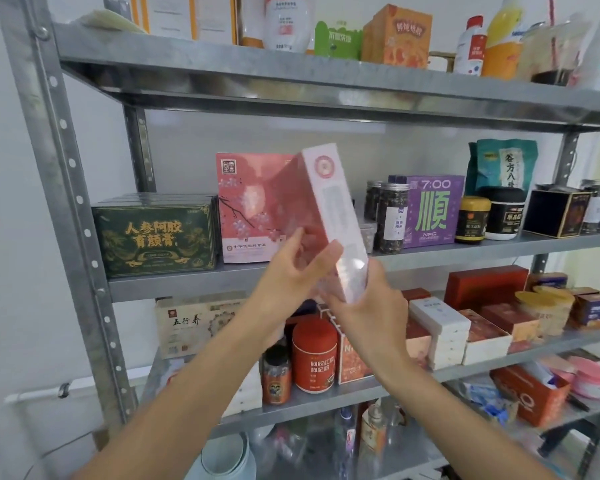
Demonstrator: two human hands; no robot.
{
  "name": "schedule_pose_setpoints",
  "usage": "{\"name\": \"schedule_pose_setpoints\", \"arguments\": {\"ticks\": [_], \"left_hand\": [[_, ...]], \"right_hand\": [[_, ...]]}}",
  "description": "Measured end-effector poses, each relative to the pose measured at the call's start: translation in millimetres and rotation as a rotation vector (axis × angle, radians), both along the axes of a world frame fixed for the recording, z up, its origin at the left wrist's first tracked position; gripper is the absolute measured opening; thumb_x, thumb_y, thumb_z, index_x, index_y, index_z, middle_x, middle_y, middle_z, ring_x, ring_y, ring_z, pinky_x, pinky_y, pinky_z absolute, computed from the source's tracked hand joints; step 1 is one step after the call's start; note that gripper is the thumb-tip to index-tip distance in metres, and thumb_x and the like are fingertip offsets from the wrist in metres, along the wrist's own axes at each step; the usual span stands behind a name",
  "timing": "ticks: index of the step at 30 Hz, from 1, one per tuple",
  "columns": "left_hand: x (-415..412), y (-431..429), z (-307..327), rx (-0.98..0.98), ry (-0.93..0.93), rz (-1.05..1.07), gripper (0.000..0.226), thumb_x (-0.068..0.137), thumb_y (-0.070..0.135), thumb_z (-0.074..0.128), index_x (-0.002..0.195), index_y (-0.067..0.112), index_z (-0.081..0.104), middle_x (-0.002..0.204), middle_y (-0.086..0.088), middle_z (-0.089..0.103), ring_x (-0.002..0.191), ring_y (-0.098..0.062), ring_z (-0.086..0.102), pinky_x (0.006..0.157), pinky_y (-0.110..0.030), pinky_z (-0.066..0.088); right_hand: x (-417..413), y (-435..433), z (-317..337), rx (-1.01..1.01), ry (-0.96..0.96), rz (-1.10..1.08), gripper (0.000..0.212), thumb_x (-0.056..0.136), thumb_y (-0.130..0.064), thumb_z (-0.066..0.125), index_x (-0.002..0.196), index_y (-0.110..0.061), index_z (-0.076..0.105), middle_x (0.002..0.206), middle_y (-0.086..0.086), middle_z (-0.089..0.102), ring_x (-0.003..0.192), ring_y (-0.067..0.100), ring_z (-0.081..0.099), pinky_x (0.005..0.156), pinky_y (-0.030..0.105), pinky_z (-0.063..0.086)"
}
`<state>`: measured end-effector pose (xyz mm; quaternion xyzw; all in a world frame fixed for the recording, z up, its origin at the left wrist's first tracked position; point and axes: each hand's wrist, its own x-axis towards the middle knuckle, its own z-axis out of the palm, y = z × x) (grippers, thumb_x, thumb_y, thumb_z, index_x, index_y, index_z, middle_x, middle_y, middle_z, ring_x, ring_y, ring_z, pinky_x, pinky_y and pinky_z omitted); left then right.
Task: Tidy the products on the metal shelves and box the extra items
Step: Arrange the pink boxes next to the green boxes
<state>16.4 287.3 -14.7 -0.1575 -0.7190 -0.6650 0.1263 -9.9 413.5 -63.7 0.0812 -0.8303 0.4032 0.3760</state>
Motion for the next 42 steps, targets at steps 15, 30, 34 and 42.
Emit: {"name": "schedule_pose_setpoints", "arguments": {"ticks": [15,30,34,42], "left_hand": [[-17.2,-50.8,10.5,0.300,-0.223,-0.140,0.036,0.065,0.004,0.076,0.081,0.008,0.044,0.077,-0.007,0.052,0.074,-0.021,0.055,0.071,-0.032,0.052],[-24.8,-80.4,42.7,0.089,0.012,0.246,0.064,0.060,0.017,0.080,0.120,0.016,0.057,0.111,0.000,0.072,0.099,-0.019,0.070,0.089,-0.042,0.056],[-29.2,-81.2,53.8,0.090,0.063,0.296,0.072,0.058,0.018,0.080,0.125,0.017,0.054,0.123,-0.005,0.064,0.110,-0.022,0.064,0.097,-0.046,0.052],[-55.4,-92.6,64.0,0.147,0.034,0.396,0.063,0.070,0.002,0.081,0.126,0.013,0.054,0.144,-0.012,0.038,0.120,-0.030,0.054,0.093,-0.048,0.054]], "right_hand": [[-17.6,43.7,29.3,-0.298,-0.331,0.500,0.101,0.060,-0.055,0.078,0.148,-0.039,0.030,0.155,-0.011,0.034,0.138,0.011,0.036,0.112,0.042,0.032],[-67.5,23.4,23.1,-0.255,-0.373,0.782,0.058,0.061,-0.023,0.085,0.114,-0.019,0.061,0.104,-0.009,0.073,0.095,0.006,0.069,0.080,0.020,0.053],[-78.9,5.6,42.8,-0.203,-0.360,0.769,0.067,0.067,-0.031,0.083,0.127,-0.023,0.054,0.113,-0.012,0.068,0.102,0.003,0.063,0.090,0.024,0.048],[-104.4,-25.4,85.5,-0.428,-0.372,0.941,0.103,0.060,-0.045,0.081,0.148,-0.022,0.034,0.130,-0.001,0.062,0.112,0.014,0.064,0.097,0.037,0.052]]}}
